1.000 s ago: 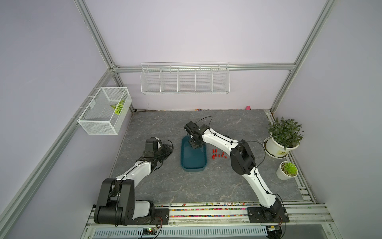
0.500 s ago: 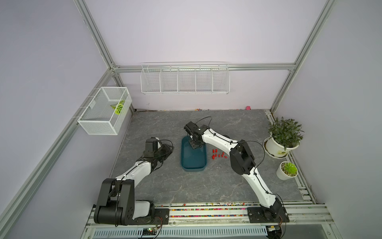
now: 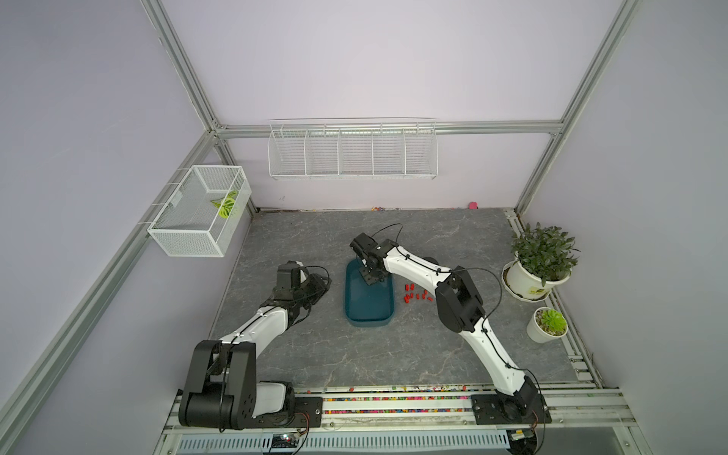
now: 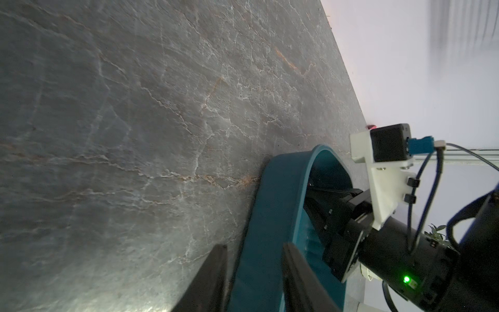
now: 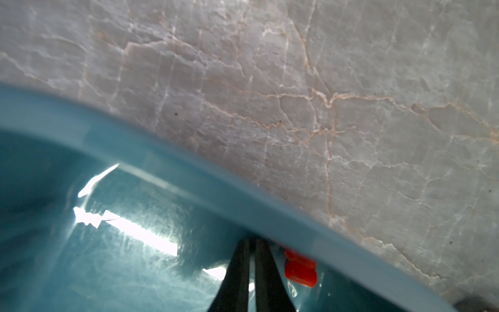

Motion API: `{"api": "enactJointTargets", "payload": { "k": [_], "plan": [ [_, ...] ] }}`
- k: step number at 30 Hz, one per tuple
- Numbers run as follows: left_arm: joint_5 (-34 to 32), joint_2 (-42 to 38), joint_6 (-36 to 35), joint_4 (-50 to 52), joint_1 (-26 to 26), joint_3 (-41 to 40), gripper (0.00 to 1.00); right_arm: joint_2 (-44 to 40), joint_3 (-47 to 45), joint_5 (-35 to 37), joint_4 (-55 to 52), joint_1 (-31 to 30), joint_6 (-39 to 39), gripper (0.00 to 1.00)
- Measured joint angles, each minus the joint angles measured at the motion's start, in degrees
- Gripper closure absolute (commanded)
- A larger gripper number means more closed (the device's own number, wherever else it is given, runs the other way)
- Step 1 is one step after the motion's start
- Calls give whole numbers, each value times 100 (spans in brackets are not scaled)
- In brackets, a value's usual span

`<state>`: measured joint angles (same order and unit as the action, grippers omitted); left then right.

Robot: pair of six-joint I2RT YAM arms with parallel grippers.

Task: Take the screw protection sleeves out of the storage box
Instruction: Pick up the screw protection sleeve from the storage box.

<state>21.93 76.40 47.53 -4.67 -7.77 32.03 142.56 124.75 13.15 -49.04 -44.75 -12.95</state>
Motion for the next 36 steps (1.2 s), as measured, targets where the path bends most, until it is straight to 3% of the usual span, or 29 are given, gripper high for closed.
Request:
{"api": "enactJointTargets", "payload": {
  "k": [6, 12, 21, 36],
  "plan": [
    [0, 0, 0, 0, 0, 0, 60, -227, -492, 57, 431, 0, 15, 93],
    [0, -2, 0, -2, 0, 0, 60, -638, -1152, 66, 839, 0, 28, 82],
    [0, -2, 0, -28, 0, 0, 60, -667, -1082, 79, 988, 0, 63, 71],
    [0, -2, 0, -94, 0, 0, 60, -514, -562, 74, 905, 50, 81, 65]
  ]
}}
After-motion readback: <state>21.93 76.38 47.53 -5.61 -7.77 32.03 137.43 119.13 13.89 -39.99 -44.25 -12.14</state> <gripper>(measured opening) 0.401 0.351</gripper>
